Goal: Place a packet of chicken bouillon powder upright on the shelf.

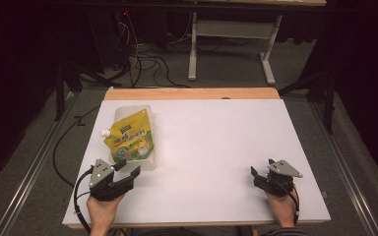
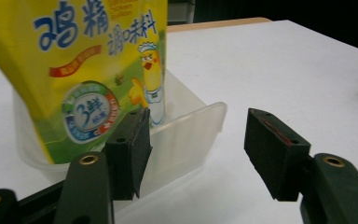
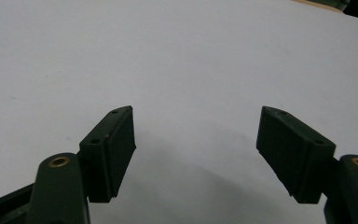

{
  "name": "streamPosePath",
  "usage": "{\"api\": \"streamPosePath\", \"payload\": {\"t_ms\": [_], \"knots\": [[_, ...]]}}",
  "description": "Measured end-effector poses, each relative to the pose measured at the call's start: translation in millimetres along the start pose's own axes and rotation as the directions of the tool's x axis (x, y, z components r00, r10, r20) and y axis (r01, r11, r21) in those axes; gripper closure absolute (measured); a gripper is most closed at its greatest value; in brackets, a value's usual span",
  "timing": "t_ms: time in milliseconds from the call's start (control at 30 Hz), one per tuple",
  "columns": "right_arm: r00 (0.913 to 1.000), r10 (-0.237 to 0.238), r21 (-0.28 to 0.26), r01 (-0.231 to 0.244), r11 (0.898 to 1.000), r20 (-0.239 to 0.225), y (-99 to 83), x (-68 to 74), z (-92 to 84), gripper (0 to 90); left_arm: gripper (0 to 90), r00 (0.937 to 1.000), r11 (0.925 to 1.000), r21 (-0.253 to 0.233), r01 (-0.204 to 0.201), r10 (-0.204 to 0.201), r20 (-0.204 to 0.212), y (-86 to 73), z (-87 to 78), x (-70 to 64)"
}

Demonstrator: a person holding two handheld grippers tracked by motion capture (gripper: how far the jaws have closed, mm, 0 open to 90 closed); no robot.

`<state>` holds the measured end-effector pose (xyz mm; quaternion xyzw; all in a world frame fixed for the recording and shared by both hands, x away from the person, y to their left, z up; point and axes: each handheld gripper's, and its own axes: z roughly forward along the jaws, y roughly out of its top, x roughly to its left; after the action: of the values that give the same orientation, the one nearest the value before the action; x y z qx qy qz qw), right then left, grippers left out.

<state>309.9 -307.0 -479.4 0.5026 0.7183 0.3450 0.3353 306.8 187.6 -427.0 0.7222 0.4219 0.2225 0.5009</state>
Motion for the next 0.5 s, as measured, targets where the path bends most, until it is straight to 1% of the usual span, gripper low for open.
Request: {"api": "streamPosePath", "payload": {"t_ms": [67, 100, 233, 300, 333, 500], "knots": [[1.0, -0.004, 0.007, 0.004, 1.0, 0.002, 0.3, 0.3, 0.4, 28.4, 40.9, 1.0, 1.0, -0.004, 0.001, -0.001, 0.01, -1.0, 1.8, -4.2], [1.0, -0.004, 0.008, 0.004, 1.0, 0.001, 0.3, 0.4, 0.5, 28.5, 40.9, 1.0, 1.0, -0.004, 0.001, -0.001, 0.01, -1.0, 1.8, -4.2], [1.0, -0.005, 0.003, 0.005, 1.0, 0.001, 0.2, 0.0, 0.3, 28.6, 40.8, 0.9996, 1.0, -0.004, 0.008, -0.008, 0.028, -1.1, 5.2, -8.6], [1.0, 0.0, 0.003, 0.0, 1.0, 0.001, 0.1, -0.1, 0.2, 28.6, 40.5, 0.9993, 1.0, -0.004, 0.007, -0.007, 0.036, -0.6, 6.5, -10.9], [1.0, -0.003, 0.003, 0.003, 1.0, 0.001, 0.2, 0.0, 0.2, 28.7, 40.4, 0.9991, 1.0, 0.002, -0.001, 0.001, 0.043, -0.9, 8.1, -13.8], [1.0, -0.004, 0.005, 0.004, 1.0, -0.001, 0.2, 0.5, 0.7, 28.7, 40.2, 0.9982, 0.9999, 0.008, -0.006, 0.005, 0.059, -3.0, 12.6, -19.8]]}}
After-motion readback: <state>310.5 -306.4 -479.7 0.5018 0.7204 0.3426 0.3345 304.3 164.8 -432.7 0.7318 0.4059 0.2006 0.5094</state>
